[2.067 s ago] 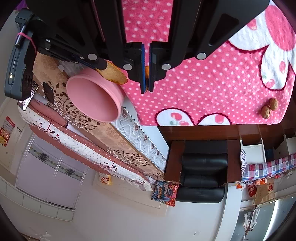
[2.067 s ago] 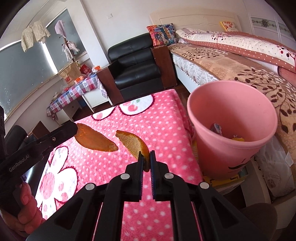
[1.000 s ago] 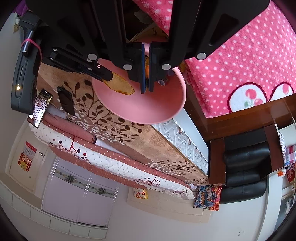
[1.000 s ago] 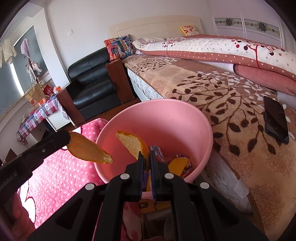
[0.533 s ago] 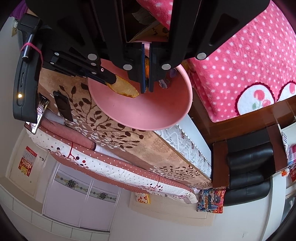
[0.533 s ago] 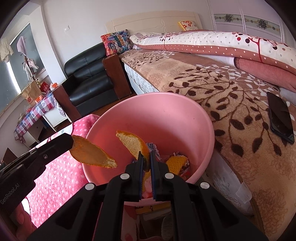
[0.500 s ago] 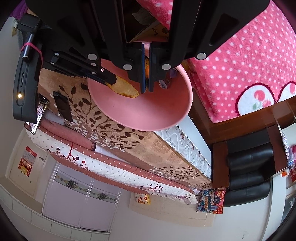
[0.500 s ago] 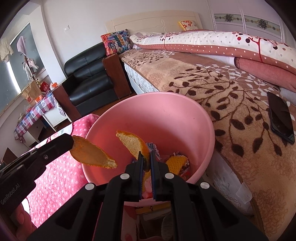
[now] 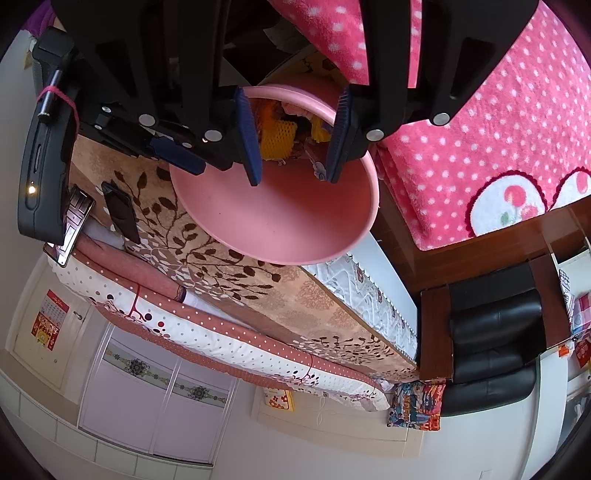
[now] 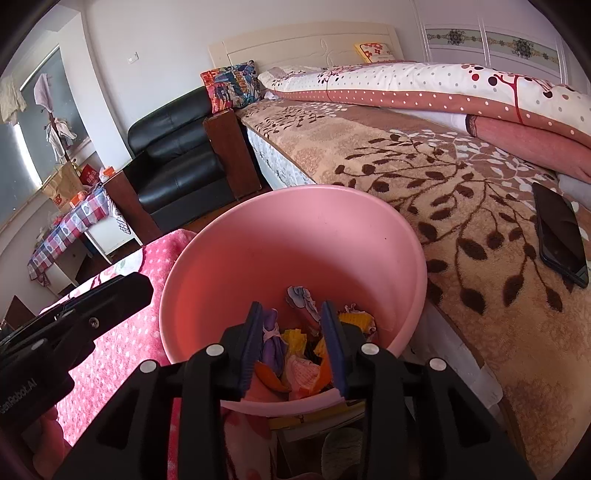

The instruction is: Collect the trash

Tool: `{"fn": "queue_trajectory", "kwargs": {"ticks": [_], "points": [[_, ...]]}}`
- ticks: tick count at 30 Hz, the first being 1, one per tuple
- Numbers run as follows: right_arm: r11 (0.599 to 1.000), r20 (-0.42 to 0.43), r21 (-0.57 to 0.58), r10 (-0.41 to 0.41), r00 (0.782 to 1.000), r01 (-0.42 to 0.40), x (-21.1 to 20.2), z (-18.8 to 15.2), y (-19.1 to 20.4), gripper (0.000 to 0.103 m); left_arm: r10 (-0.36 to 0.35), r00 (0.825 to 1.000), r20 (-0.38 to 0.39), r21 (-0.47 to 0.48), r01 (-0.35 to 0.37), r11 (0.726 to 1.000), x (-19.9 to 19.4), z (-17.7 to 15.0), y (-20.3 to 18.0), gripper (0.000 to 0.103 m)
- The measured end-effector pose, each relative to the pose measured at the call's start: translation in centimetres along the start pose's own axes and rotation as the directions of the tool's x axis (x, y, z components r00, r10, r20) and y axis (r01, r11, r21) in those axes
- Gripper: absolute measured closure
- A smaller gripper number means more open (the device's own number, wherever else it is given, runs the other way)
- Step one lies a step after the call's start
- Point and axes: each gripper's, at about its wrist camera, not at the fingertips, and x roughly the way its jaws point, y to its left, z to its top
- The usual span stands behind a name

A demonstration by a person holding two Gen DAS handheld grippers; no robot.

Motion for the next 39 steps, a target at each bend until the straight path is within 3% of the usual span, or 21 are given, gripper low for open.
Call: {"fn": "queue_trajectory", "kwargs": {"ticks": [14,28,39], "points": [[0.999,0.049,-0.049,0.019,0.999,-0.016,-4.5,-1.5,3.2,0.047,0.069,0.995,0.074,-0.002,-0.069,0.998,-4.6,-0.8,0.3,0.067],[0.993,0.121,-0.108,0.058,0.991,-0.045,-10.3,-4.4,7.0,0.044,0.166,0.979,0.122,-0.030,-0.164,0.986,-9.7,-2.8,1.0,0.072],[0.986,0.134,-0.152,0.089,0.987,-0.069,-12.5,-6.1,10.1,0.044,0.202,0.968,0.152,-0.056,-0.195,0.979,-13.1,-4.6,2.1,0.073]]}}
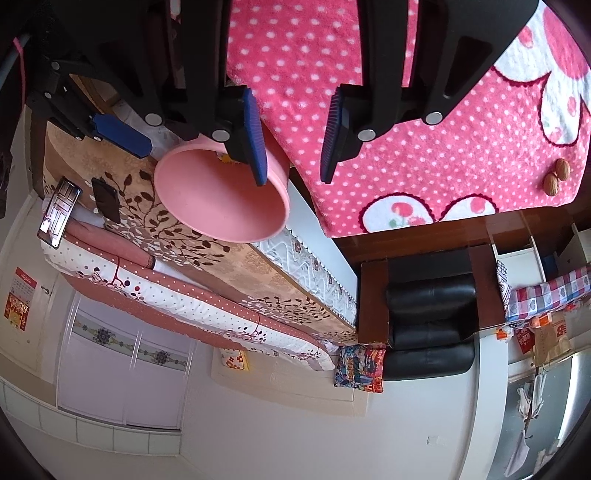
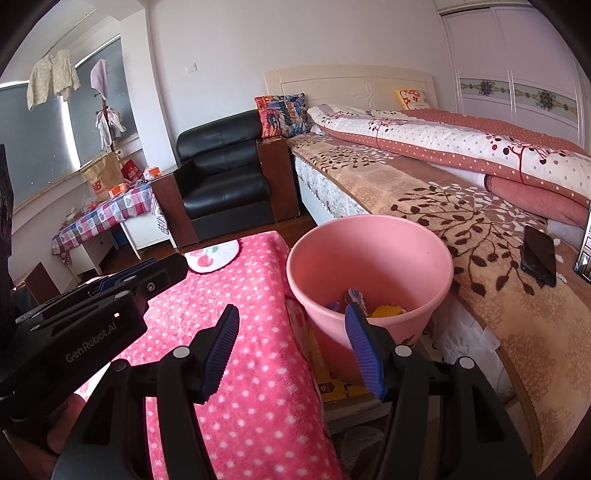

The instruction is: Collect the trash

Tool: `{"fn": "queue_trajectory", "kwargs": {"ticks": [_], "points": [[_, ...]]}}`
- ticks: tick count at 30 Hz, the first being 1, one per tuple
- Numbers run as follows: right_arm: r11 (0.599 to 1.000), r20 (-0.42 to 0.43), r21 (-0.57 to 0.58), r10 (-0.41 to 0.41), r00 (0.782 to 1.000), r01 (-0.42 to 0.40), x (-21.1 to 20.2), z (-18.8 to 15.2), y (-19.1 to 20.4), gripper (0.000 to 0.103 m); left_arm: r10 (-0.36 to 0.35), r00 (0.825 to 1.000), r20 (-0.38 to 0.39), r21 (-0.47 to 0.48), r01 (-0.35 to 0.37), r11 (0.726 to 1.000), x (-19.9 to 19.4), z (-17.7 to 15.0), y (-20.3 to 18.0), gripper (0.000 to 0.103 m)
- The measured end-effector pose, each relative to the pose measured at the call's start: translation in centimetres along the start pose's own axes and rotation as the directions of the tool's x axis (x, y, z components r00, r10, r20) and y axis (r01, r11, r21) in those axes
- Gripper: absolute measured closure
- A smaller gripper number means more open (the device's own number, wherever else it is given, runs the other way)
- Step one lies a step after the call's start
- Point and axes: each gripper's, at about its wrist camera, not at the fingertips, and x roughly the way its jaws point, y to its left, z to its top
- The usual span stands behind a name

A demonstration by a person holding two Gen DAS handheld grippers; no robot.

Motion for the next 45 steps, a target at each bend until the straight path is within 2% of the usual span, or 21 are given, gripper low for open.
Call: {"fn": "queue_trajectory", "kwargs": {"ticks": [20,29,45], "points": [[0.999,0.043,-0.047,0.028,0.999,-0.026,-2.6,-1.1,3.7,0.044,0.054,0.997,0.054,-0.031,-0.052,0.998,-4.6,-1.3,2.2,0.073],[0.997,0.046,-0.072,0.039,0.998,-0.036,-3.0,-1.7,5.0,0.044,0.058,0.997,0.059,-0.042,-0.056,0.998,-5.3,-1.7,2.6,0.073],[0.997,0.033,-0.073,0.037,0.999,-0.035,-2.7,-2.2,5.1,0.044,0.055,0.997,0.050,-0.047,-0.053,0.997,-5.2,-1.9,2.9,0.073]]}}
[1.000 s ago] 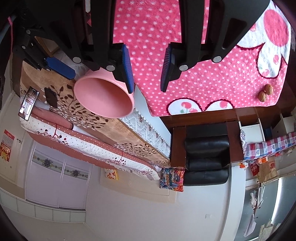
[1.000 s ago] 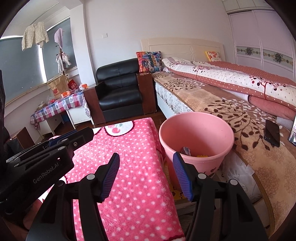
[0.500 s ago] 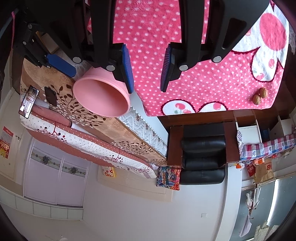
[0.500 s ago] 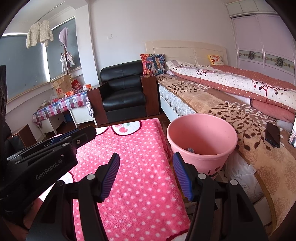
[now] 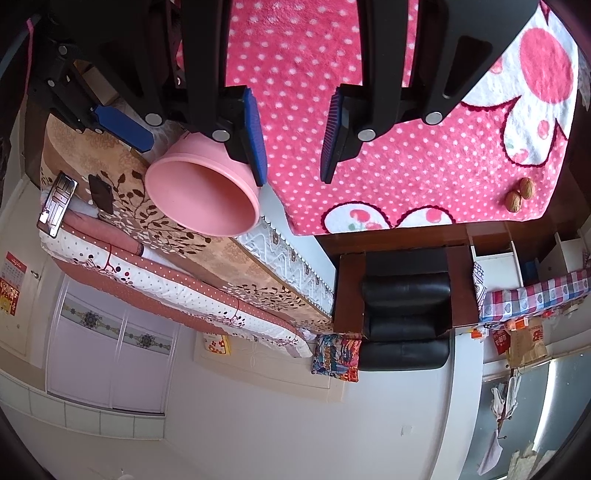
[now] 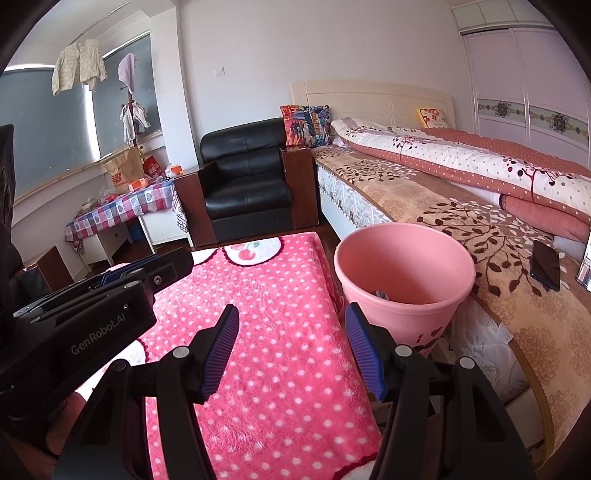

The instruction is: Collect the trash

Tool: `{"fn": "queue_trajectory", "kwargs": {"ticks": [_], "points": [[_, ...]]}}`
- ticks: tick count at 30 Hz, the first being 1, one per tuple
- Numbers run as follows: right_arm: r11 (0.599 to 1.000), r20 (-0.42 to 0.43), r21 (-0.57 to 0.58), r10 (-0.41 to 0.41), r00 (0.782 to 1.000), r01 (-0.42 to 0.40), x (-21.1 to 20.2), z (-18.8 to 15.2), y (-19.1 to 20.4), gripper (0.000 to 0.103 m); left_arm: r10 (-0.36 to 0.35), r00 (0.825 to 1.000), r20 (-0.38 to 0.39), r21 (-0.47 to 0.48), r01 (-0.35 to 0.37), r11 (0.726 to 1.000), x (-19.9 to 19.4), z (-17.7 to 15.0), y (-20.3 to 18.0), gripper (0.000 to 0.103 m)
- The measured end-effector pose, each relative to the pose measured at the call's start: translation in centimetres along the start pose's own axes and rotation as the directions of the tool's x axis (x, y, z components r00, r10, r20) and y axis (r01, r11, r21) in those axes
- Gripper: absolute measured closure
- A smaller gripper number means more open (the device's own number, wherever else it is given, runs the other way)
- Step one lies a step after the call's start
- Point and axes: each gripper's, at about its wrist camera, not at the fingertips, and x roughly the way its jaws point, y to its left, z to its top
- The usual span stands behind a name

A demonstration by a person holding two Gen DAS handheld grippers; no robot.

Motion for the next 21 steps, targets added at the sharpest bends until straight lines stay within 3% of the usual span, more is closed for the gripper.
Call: {"fn": "queue_trajectory", "kwargs": {"ticks": [21], "points": [[1.000,0.000,0.020,0.003,1.000,-0.003,0.48,-0.64,-0.49,0.044,0.002,1.000,-0.023,0.021,-0.001,1.000,0.92,-0.37,-0.76,0.073]]}}
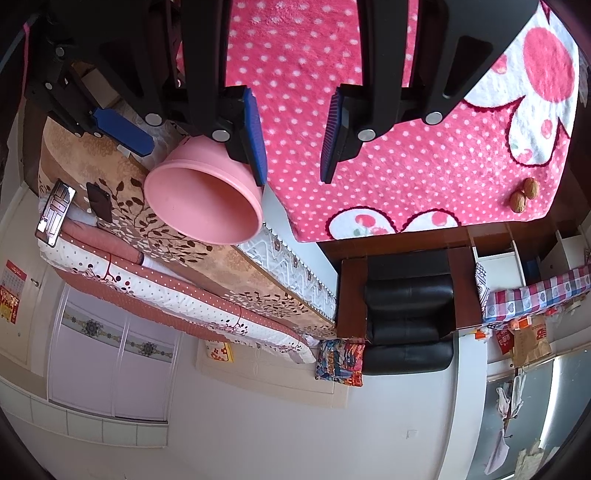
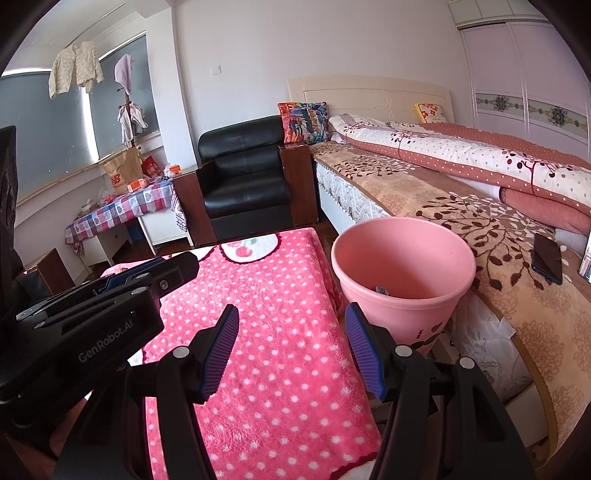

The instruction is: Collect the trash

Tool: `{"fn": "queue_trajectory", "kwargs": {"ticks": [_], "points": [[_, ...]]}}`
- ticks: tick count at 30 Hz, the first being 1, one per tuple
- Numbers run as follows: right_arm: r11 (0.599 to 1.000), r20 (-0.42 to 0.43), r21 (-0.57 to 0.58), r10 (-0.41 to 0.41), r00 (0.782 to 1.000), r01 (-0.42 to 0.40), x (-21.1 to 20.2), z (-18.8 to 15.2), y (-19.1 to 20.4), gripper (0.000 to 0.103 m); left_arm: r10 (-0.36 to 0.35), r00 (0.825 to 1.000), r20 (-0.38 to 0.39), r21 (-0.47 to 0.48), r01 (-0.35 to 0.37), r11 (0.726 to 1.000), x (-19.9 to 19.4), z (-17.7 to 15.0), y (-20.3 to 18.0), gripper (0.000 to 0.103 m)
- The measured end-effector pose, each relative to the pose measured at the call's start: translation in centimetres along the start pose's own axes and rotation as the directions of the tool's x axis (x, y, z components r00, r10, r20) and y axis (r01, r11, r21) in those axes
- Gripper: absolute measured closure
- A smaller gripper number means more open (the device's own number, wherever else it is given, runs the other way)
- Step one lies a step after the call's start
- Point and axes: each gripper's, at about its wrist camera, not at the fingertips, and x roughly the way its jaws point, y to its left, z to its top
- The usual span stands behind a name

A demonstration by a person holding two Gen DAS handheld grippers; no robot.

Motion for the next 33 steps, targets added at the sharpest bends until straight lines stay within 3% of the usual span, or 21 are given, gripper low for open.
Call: {"fn": "queue_trajectory", "kwargs": {"ticks": [33], "points": [[1.000,-0.001,0.022,0.010,1.000,-0.010,-0.3,0.0,-1.0,0.044,0.006,1.000,0.001,0.020,-0.006,1.000,0.2,-0.1,-0.9,0.073]]}}
